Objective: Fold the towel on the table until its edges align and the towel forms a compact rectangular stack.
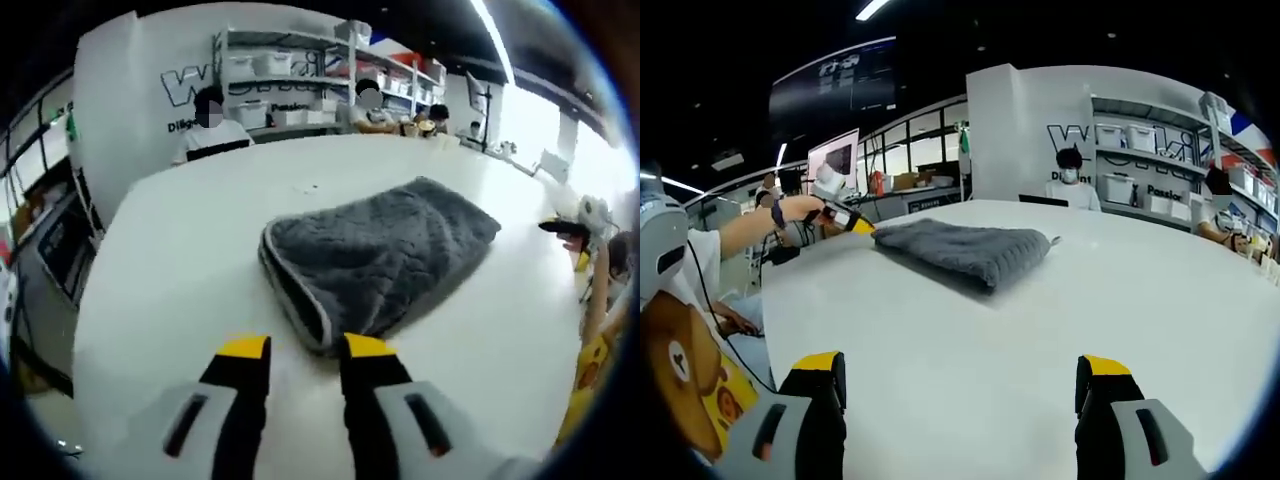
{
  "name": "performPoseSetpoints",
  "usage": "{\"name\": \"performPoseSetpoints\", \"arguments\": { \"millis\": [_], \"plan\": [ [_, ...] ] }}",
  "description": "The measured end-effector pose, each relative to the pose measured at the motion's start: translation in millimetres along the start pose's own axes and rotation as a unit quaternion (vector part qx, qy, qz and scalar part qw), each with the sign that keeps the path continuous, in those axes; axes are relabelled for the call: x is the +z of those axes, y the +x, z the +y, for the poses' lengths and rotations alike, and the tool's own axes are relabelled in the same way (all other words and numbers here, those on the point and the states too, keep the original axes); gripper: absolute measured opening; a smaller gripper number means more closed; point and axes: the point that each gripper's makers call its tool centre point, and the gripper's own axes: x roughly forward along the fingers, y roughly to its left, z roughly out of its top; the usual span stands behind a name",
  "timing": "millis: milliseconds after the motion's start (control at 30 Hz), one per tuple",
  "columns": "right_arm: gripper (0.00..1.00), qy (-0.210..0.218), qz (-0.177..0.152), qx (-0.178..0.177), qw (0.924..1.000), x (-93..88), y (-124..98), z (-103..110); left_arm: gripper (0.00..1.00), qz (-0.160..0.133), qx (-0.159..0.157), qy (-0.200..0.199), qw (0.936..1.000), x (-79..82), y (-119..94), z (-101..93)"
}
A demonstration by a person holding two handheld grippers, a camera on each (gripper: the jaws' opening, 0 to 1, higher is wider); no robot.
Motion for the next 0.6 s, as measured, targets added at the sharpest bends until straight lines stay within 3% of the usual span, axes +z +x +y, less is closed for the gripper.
{"name": "performPoseSetpoints", "arguments": {
  "millis": [133, 300, 600],
  "plan": [
    [1.0, -0.001, 0.0, 0.0, 1.0, 0.1, -2, 0, 0.42, -0.036, -0.019, 0.024, 0.9989, 15.5, -22, -15.5],
    [1.0, -0.001, 0.002, -0.004, 1.0, -0.4, -3, -2, 0.49, -0.053, -0.042, 0.055, 0.9962, 20.4, -57, -39.3],
    [1.0, -0.004, 0.002, 0.007, 1.0, -1.5, 1, 2, 0.68, -0.038, -0.055, 0.078, 0.9947, 0.7, -88, -61.9]
  ]
}}
